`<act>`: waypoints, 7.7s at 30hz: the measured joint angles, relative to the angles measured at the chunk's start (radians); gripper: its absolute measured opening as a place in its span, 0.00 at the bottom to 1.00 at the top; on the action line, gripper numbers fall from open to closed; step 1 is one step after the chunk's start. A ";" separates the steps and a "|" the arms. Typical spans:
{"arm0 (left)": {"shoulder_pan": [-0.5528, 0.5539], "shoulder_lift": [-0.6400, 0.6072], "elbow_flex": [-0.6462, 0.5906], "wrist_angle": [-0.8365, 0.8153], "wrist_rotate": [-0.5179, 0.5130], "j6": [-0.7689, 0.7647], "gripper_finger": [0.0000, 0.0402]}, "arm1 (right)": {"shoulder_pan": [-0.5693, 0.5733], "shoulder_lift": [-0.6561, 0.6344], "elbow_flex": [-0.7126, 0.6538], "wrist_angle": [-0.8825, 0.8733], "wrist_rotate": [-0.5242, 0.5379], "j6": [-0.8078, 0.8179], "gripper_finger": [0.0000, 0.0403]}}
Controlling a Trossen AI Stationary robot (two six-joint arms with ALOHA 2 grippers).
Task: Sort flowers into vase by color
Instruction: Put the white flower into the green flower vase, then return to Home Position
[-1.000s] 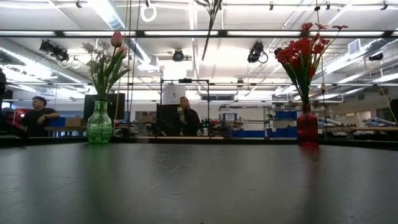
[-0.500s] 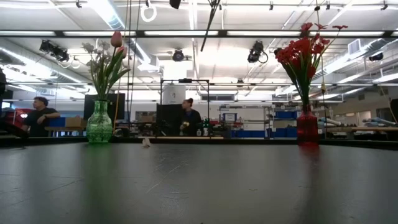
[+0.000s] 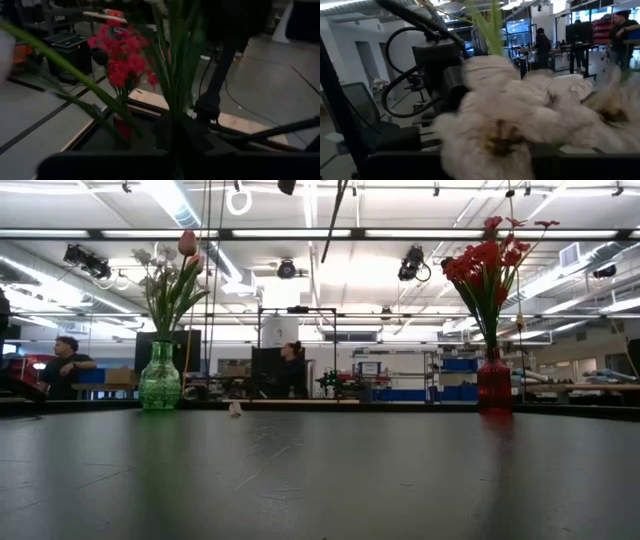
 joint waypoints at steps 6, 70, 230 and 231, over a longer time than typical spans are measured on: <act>0.020 -0.035 0.000 -0.008 -0.059 -0.053 0.01 | 0.000 -0.011 -0.001 -0.008 0.029 0.019 0.24; -0.085 -0.926 -0.904 0.323 -0.467 0.106 0.00 | -0.019 -0.227 -0.001 -0.391 0.201 0.026 0.34; -0.108 -1.477 -1.210 -0.143 0.059 0.115 0.00 | 0.152 -1.163 -1.204 0.163 0.069 -0.005 0.00; -0.108 -1.480 -1.209 -0.165 0.056 0.112 0.00 | 0.147 -1.167 -1.204 0.151 0.069 -0.007 0.00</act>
